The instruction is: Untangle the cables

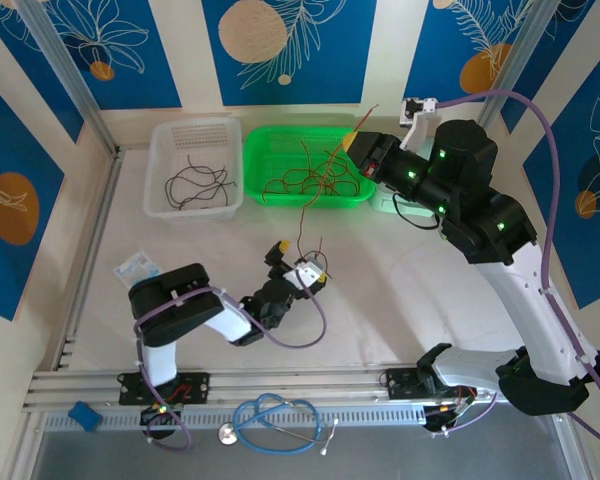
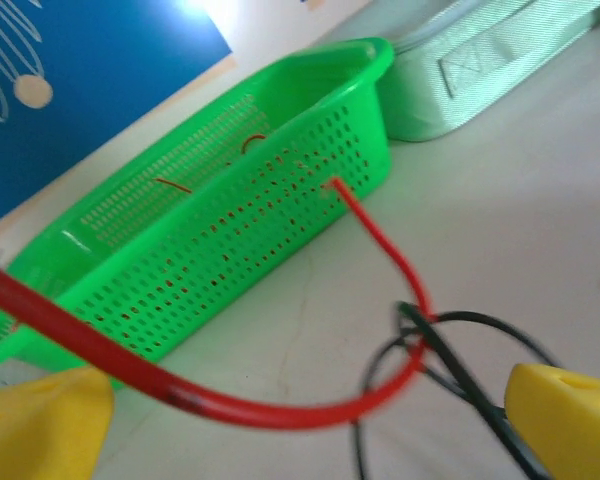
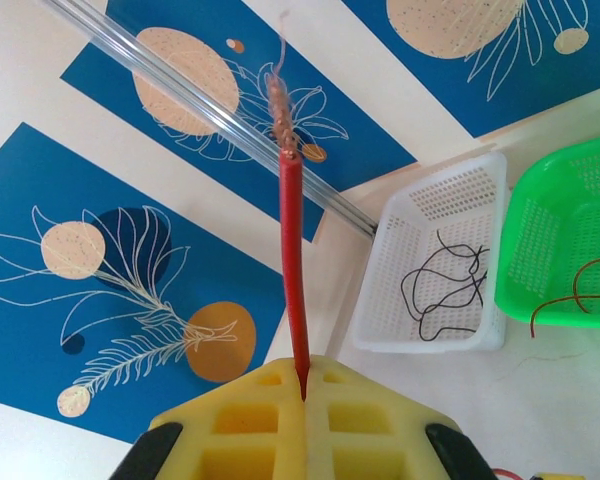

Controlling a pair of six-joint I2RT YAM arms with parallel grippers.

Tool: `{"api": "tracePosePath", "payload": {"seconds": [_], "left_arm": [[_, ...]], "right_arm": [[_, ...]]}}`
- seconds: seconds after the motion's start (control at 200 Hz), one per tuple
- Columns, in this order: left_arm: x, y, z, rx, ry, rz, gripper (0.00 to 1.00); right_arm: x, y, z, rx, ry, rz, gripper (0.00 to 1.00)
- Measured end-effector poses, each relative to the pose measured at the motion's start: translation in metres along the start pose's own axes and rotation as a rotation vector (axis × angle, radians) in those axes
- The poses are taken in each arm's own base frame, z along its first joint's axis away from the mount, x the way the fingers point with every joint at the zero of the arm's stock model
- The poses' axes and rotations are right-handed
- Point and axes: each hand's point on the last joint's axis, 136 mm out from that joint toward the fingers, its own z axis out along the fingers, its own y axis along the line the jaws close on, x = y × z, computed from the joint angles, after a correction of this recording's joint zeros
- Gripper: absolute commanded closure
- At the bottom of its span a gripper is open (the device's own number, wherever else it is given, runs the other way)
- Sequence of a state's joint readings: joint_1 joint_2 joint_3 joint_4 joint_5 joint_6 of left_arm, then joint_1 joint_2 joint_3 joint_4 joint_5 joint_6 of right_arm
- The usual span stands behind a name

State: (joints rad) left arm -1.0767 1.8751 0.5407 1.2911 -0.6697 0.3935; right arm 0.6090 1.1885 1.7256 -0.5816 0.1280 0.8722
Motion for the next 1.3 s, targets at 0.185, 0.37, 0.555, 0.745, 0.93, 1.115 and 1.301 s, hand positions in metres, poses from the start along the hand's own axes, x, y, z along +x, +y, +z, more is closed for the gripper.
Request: {"api": "tracePosePath", "payload": {"seconds": [0.185, 0.37, 0.555, 0.745, 0.93, 1.115, 1.301], "left_arm": [[-0.005, 0.01, 0.002, -0.06, -0.014, -0.001, 0.49], [-0.004, 0.014, -0.003, -0.07, -0.006, -0.013, 1.0], [0.011, 0.018, -0.016, -0.07, 0.031, -0.044, 1.0], [0.046, 0.022, -0.036, -0.08, 0.11, -0.059, 1.0], [0.063, 0.03, -0.047, -0.111, 0.157, -0.083, 1.0], [0.065, 0.033, -0.05, -0.122, 0.168, -0.106, 1.0], [0.056, 0.03, -0.049, -0.086, 0.173, -0.122, 0.87]], "right_arm": [[0.0, 0.0, 0.0, 0.001, -0.001, 0.0, 1.0], [-0.001, -0.001, 0.0, 0.005, -0.006, -0.004, 1.0], [-0.013, 0.007, -0.008, 0.003, -0.044, -0.031, 1.0], [-0.049, 0.038, -0.039, -0.034, -0.164, -0.103, 1.0], [-0.084, 0.063, -0.065, -0.058, -0.281, -0.169, 1.0], [-0.105, 0.062, -0.052, -0.018, -0.316, -0.206, 1.0], [-0.125, 0.038, -0.012, 0.057, -0.307, -0.226, 1.0]]}}
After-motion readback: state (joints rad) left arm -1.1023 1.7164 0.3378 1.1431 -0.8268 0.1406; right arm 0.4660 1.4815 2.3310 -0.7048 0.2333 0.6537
